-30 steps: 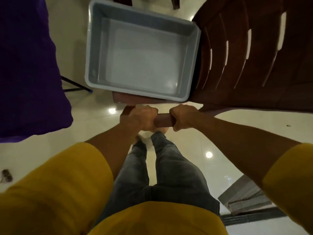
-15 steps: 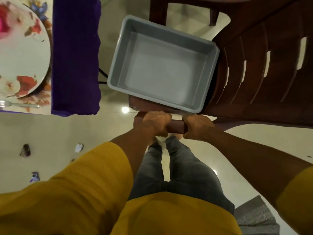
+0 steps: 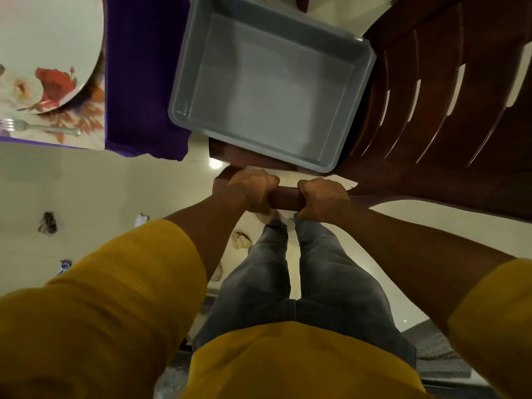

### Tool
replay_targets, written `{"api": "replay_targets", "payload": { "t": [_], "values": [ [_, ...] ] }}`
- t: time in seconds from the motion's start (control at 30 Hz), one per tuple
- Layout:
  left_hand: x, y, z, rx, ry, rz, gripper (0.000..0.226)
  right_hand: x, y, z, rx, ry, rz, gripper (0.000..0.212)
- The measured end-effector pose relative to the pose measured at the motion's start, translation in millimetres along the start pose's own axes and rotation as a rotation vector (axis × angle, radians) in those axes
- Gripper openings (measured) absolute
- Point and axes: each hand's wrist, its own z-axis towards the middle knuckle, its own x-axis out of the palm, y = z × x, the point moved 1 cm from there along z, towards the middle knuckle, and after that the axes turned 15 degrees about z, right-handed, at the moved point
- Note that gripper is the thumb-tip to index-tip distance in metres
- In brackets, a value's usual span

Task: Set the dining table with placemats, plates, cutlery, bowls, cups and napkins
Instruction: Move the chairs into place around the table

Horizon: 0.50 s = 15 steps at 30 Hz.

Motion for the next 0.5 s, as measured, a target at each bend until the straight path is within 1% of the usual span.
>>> {"api": "replay_targets", "payload": {
  "t": [0.07, 0.13, 0.23, 0.3, 0.33, 0.37, 0.43, 0.5],
  "values": [
    [4.5, 3.2, 1.1, 0.012, -0.026, 0.018, 0.055, 2.8, 1.2, 0.8, 0.003, -0.004, -0.012, 0.04],
    [6.9, 5.0, 1.0, 0.02, -0.036, 0.012, 0.056, 0.5, 2.2, 0.4, -0.01, 0.007, -0.032, 0.044],
    [3.9, 5.5, -3.1, 0.015, -0.041, -0.032, 0.062, -13.0, 7.7, -5.3, -0.028, 0.062, -0.089, 0.061],
    [-3.9, 3.4, -13.0, 0.014, -0.079, -0.097, 0.07, -27.3, 12.8, -16.8, -0.038, 0.03, -0.053, 0.074],
    [-10.1, 2.3, -19.1, 0.014, -0.12, -0.136, 0.074, -35.9, 15.8, -23.0, -0.046, -0.003, -0.012, 0.073],
    [-16.3, 1.0, -24.7, 0.018, -0.173, -0.168, 0.074, -44.2, 18.1, -27.6, -0.053, -0.037, 0.021, 0.067],
    [-33.7, -3.6, -39.4, 0.015, -0.292, -0.196, 0.062, -65.4, 24.2, -40.1, -0.05, -0.116, 0.066, 0.057],
    [-53.6, -10.1, -53.6, -0.002, -0.392, -0.215, 0.051, -88.6, 30.1, -57.3, -0.05, -0.238, 0.114, 0.057]
  ]
}}
